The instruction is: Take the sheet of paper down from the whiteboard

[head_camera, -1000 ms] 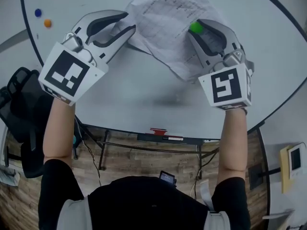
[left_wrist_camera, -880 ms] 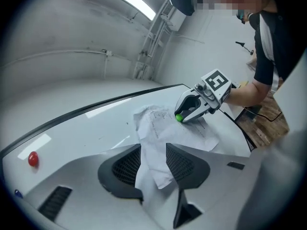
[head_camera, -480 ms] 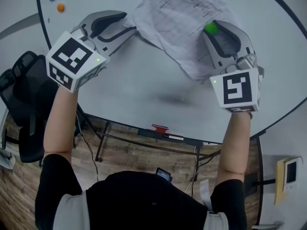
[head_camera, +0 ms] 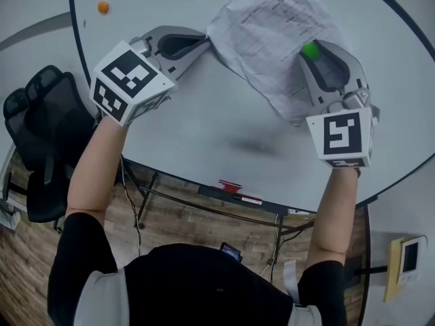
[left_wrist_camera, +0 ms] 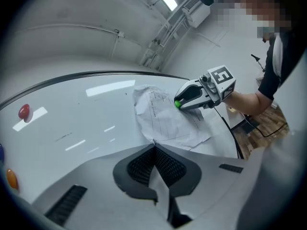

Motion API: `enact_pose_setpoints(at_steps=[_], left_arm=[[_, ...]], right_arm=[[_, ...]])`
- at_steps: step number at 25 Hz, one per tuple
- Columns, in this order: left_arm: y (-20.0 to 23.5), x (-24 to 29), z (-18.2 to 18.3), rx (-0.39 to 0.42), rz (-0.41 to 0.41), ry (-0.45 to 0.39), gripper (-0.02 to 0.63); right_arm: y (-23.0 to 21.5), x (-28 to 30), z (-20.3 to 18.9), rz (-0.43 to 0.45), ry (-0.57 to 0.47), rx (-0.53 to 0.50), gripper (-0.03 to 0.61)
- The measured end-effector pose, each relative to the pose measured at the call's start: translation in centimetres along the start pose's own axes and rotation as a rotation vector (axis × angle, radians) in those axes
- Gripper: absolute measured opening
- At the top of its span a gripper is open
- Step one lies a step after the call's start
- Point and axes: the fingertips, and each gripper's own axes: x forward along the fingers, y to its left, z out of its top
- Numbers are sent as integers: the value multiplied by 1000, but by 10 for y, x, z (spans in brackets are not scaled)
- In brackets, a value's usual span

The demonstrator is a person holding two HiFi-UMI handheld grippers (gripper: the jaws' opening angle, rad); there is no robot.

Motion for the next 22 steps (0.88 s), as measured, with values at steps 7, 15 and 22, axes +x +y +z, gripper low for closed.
enact_pose_setpoints(at_steps=[7,15,22], left_arm=[[-6,-10,-4,-14,-23,-12,11],[-1,-6,4,-20,-22,-13,11],[-7,-14,-3,-6,-25,-15,11]], right_arm=[[7,0,4,-12,-16,19,129],[-11,-6,19,-19,-76,28,129],[-10,-20,35,-44,-110,1,129]])
